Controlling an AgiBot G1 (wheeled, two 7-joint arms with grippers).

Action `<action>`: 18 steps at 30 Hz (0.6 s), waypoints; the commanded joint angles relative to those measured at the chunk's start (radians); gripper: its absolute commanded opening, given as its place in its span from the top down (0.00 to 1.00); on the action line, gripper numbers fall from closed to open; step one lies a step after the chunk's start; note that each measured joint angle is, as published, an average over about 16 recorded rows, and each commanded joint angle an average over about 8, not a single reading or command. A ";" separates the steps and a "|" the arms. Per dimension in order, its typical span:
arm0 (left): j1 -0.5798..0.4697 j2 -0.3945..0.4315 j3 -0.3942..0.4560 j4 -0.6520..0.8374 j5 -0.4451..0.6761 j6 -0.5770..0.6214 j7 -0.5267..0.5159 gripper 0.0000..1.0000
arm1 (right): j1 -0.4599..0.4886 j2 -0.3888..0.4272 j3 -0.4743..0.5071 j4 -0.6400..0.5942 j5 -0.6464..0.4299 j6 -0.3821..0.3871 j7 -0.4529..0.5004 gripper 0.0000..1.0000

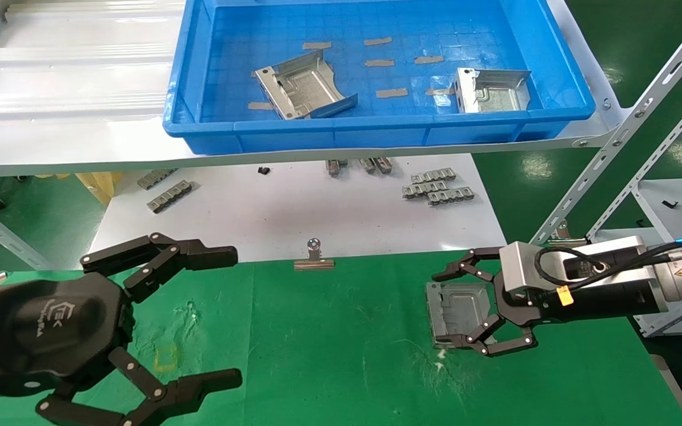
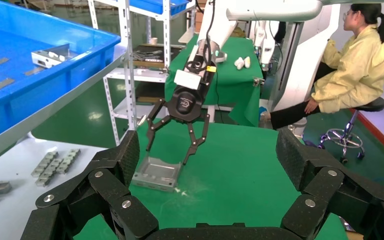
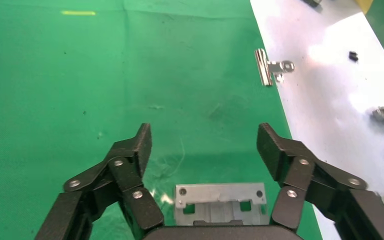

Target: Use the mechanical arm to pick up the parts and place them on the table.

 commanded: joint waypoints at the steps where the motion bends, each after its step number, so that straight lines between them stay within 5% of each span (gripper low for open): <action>1: 0.000 0.000 0.000 0.000 0.000 0.000 0.000 0.00 | -0.001 0.001 0.002 0.004 0.005 -0.003 0.002 0.00; 18: 0.000 0.000 0.000 0.000 0.000 0.000 0.000 0.00 | -0.098 0.045 0.112 0.148 0.042 0.021 0.105 0.00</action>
